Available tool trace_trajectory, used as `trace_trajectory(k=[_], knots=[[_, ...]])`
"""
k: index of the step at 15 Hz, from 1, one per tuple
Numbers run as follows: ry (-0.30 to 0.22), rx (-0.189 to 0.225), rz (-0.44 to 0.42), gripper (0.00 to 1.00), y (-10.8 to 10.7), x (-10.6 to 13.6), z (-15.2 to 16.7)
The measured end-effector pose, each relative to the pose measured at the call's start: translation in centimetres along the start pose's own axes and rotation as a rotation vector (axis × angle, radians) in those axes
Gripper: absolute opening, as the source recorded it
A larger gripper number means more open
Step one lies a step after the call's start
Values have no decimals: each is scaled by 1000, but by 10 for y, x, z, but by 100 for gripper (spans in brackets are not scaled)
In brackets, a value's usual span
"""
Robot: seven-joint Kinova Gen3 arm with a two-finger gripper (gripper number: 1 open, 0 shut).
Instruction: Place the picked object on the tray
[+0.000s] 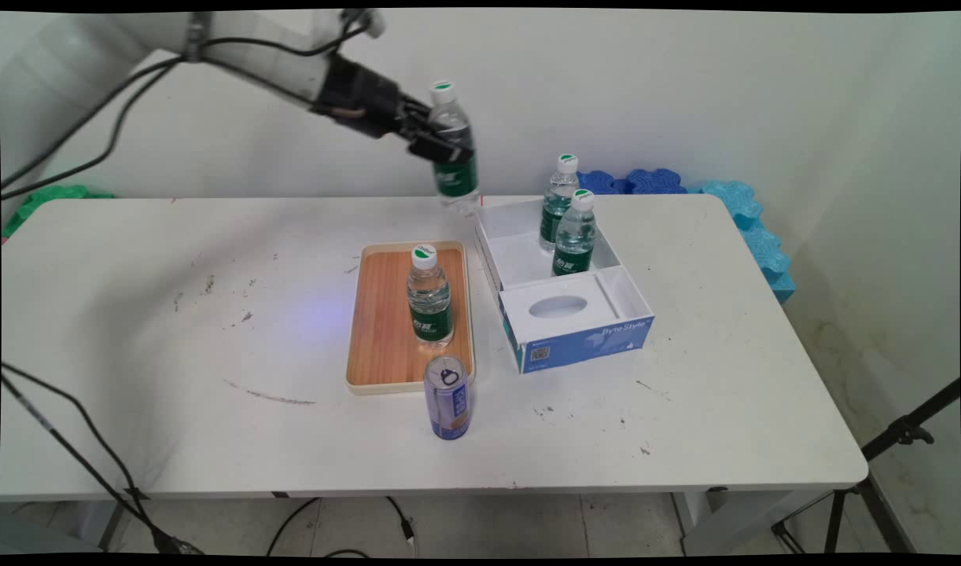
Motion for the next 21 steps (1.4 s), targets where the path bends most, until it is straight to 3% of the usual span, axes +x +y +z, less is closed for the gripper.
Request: trace_trajectory(k=[4,11,21], knots=[[-43,-27,-4,0,21,-40,-41],[-121,-77,34,0,58,-99,-79],[-109,-99,125,0,81,-128,-66]])
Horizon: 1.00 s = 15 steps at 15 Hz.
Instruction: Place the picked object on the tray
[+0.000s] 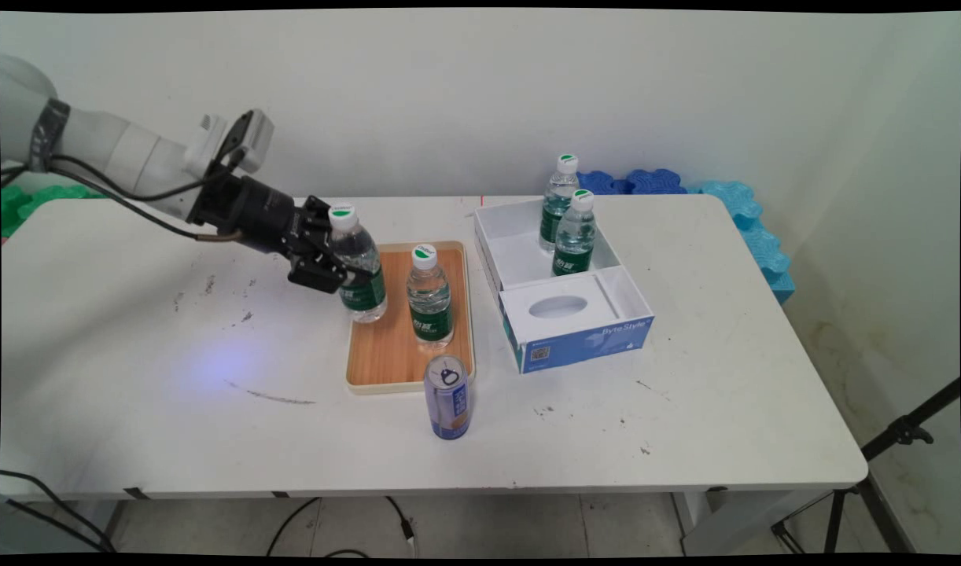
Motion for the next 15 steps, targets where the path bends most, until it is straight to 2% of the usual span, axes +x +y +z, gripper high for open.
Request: trace_trajectory(k=[15], knots=[[1,1,11,0,21,-20,43]])
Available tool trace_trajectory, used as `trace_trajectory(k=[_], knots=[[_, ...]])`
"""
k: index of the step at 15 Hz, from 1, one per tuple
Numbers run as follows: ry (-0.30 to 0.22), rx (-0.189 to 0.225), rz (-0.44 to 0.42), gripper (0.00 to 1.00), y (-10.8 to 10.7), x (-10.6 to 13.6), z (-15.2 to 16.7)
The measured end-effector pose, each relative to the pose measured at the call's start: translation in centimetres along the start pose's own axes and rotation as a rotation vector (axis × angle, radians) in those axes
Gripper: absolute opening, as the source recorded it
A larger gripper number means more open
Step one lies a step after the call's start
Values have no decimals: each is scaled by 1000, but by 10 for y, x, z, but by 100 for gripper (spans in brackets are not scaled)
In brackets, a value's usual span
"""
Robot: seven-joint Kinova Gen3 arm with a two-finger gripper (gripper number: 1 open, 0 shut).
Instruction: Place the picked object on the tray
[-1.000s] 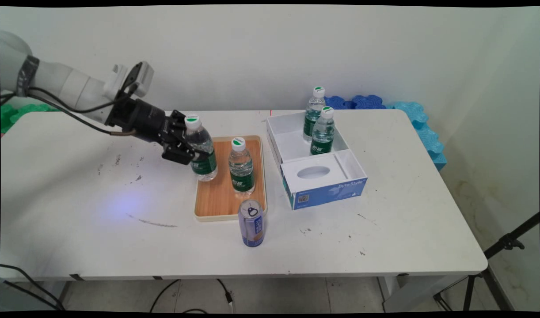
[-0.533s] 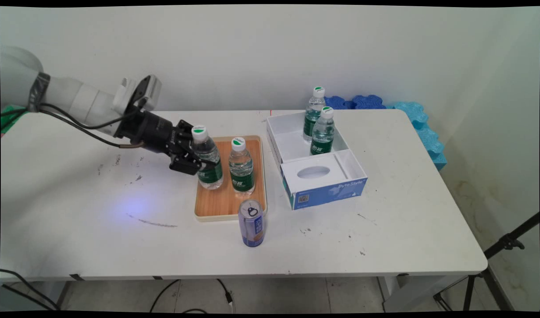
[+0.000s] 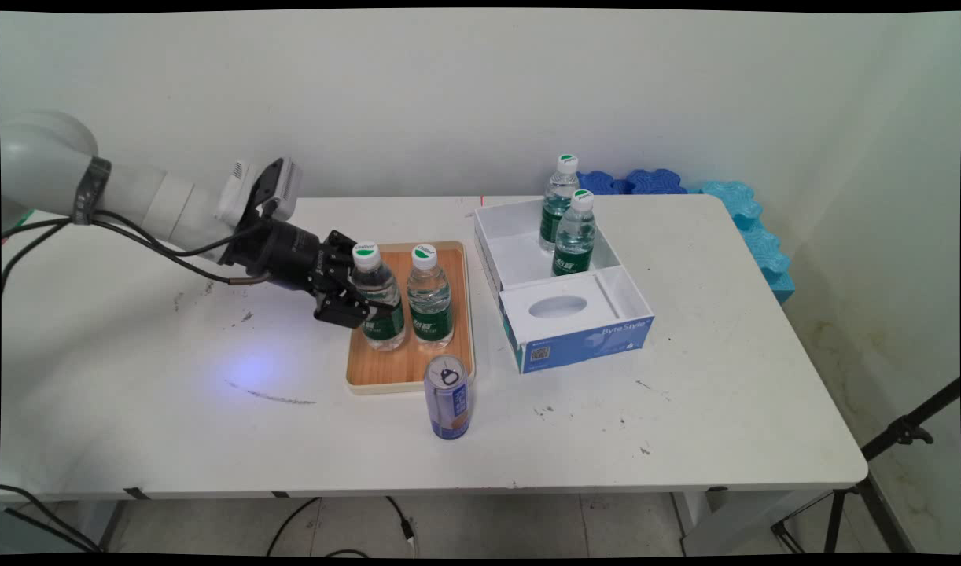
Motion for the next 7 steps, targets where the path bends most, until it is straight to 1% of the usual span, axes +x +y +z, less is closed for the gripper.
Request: trace_trajectory(k=[4,5,7], knots=[[-5,0,-1,0,2,-4,6],[-8,-1,-1,100,3,-5,8],[-15,-4,2,100,4,-7,10]])
